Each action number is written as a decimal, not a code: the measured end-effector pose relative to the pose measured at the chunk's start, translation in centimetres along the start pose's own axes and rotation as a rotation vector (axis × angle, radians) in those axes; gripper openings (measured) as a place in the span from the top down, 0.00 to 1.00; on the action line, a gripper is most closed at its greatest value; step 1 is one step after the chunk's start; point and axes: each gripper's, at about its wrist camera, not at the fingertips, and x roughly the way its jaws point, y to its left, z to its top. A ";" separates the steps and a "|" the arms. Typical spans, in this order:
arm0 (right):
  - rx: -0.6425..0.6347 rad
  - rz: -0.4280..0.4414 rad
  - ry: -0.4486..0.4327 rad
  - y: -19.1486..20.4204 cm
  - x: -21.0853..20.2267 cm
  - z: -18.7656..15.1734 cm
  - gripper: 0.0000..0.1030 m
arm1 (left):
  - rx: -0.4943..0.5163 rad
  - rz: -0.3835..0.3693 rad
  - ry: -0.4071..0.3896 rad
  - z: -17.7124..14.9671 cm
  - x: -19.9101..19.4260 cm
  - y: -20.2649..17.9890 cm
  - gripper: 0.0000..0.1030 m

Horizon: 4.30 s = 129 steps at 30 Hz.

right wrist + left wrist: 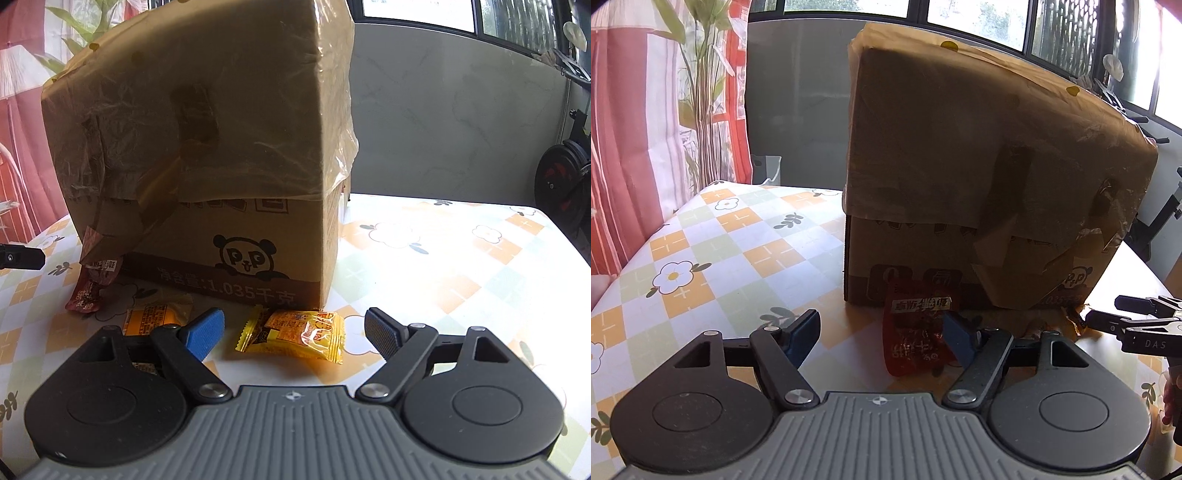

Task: Organize snacks
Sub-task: 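Close the left tool on the red snack bag while the right tool grasps the yellow candy, then lift both held packets and carry them over the lined box, then open both tools to drop the packets into the box, then move both open tools down beside the box toward the orange-wrapped bar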

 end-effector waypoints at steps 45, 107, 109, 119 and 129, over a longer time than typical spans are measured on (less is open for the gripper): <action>0.090 0.041 0.023 -1.7 1.9 -0.8 0.51 | -0.028 0.028 0.051 -1.7 4.5 -2.7 0.53; -0.130 0.079 -0.265 1.8 -6.1 16.8 0.43 | 0.099 -0.133 -0.268 18.4 -0.7 -11.3 0.26; -0.117 0.089 -0.264 1.8 -6.8 16.7 0.39 | 0.076 -0.115 -0.261 18.1 -1.2 -10.6 0.24; -0.048 0.107 -0.278 3.5 -10.1 14.5 0.15 | 0.023 0.027 -0.260 16.4 -6.1 -6.1 0.08; 0.016 0.086 -0.298 4.3 -11.5 11.5 0.10 | -0.059 -0.010 -0.253 13.3 -8.3 -2.9 0.06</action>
